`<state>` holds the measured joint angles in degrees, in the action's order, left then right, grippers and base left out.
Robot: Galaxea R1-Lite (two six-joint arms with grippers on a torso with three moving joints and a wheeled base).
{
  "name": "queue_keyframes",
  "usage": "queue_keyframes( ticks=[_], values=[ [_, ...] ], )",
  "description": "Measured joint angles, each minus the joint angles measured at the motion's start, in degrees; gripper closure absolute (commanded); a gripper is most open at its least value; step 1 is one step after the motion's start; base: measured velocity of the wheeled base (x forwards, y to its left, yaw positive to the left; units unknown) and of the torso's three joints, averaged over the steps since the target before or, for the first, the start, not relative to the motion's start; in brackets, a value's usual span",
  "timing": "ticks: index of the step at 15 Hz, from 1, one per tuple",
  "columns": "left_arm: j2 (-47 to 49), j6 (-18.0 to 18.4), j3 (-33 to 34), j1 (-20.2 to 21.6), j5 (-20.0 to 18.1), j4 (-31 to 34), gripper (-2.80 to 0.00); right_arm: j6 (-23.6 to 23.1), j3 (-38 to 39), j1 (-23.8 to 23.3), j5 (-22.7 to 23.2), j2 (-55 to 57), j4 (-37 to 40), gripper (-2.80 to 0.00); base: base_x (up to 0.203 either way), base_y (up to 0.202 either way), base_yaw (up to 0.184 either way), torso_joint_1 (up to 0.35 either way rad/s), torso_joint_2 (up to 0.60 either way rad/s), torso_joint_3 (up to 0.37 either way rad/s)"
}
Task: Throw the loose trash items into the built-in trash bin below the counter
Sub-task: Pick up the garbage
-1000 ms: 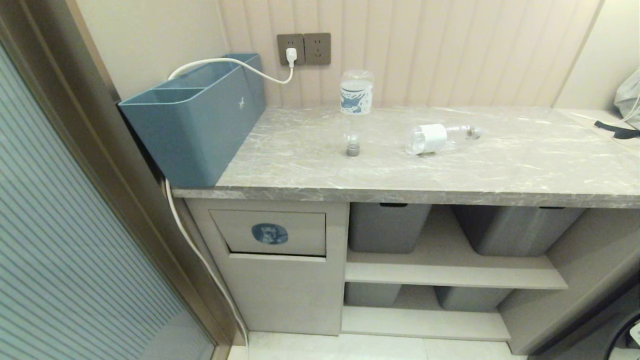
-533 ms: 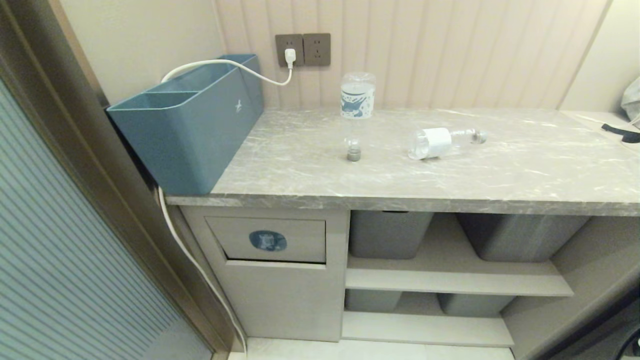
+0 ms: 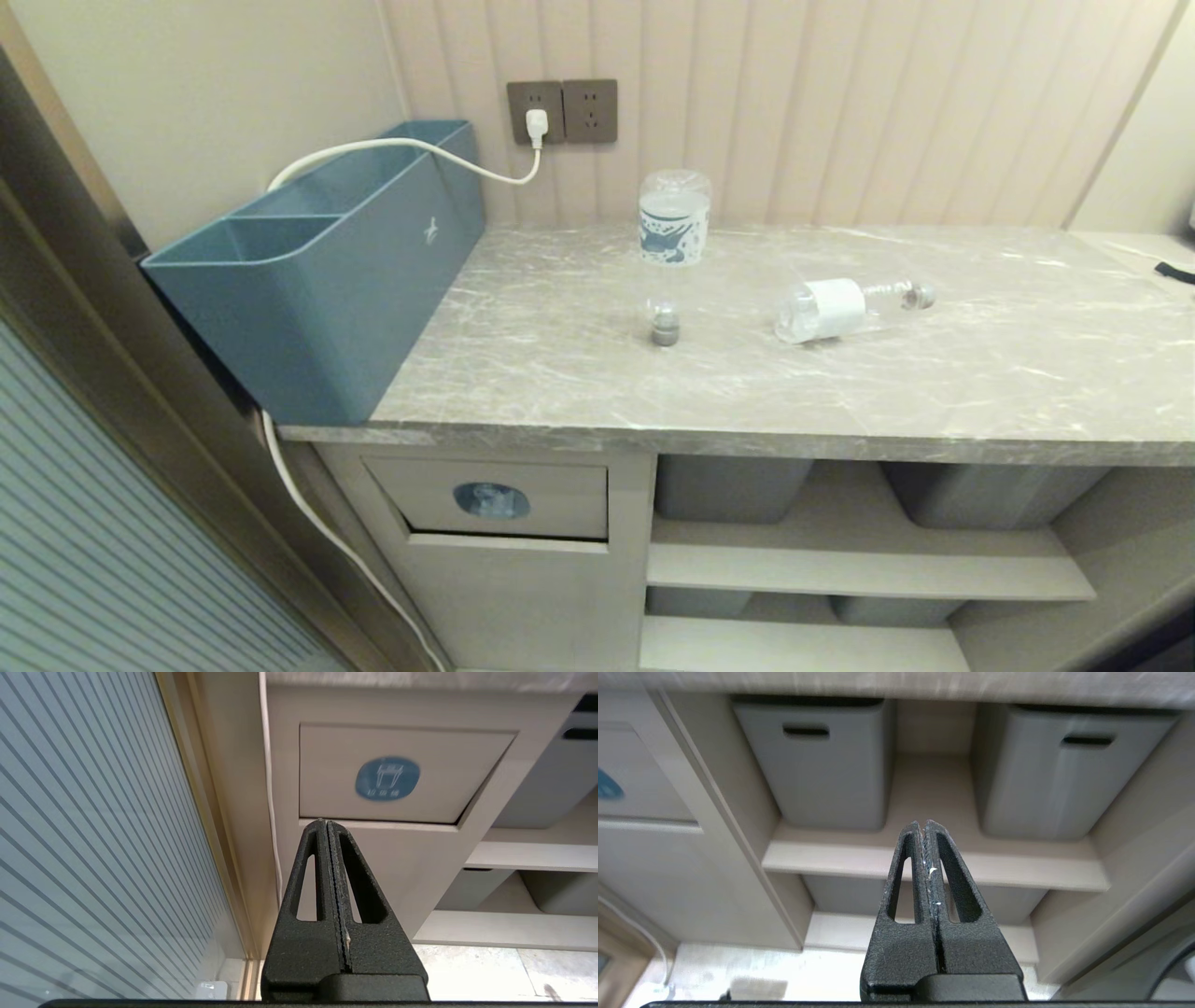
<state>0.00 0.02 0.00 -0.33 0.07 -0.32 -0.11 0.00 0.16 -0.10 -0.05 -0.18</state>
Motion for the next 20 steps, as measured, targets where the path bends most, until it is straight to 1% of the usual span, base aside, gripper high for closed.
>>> queue_keyframes(
  ticks=[10, 13, 15, 20],
  values=[
    [0.0, 0.2, 0.0, 0.0, -0.1, 0.0, 0.00, 0.0, 0.0, 0.0, 0.0, 0.0, 0.0, 0.00, 0.000, 0.000, 0.000, 0.266, -0.57, -0.301],
    [0.0, 0.2, 0.0, 0.0, -0.1, 0.0, 0.00, 0.0, 0.0, 0.0, 0.0, 0.0, 0.0, 0.00, 0.000, 0.000, 0.000, 0.203, -0.41, -0.219],
    [0.0, 0.1, 0.0, 0.0, -0.1, 0.0, 0.00, 0.0, 0.0, 0.0, 0.0, 0.0, 0.0, 0.00, 0.000, 0.000, 0.000, 0.126, -0.25, -0.127],
    [0.0, 0.1, 0.0, 0.0, -0.1, 0.0, 0.00, 0.2, 0.0, 0.0, 0.0, 0.0, 0.0, 0.00, 0.000, 0.000, 0.000, 0.004, -0.01, -0.004]
  ],
)
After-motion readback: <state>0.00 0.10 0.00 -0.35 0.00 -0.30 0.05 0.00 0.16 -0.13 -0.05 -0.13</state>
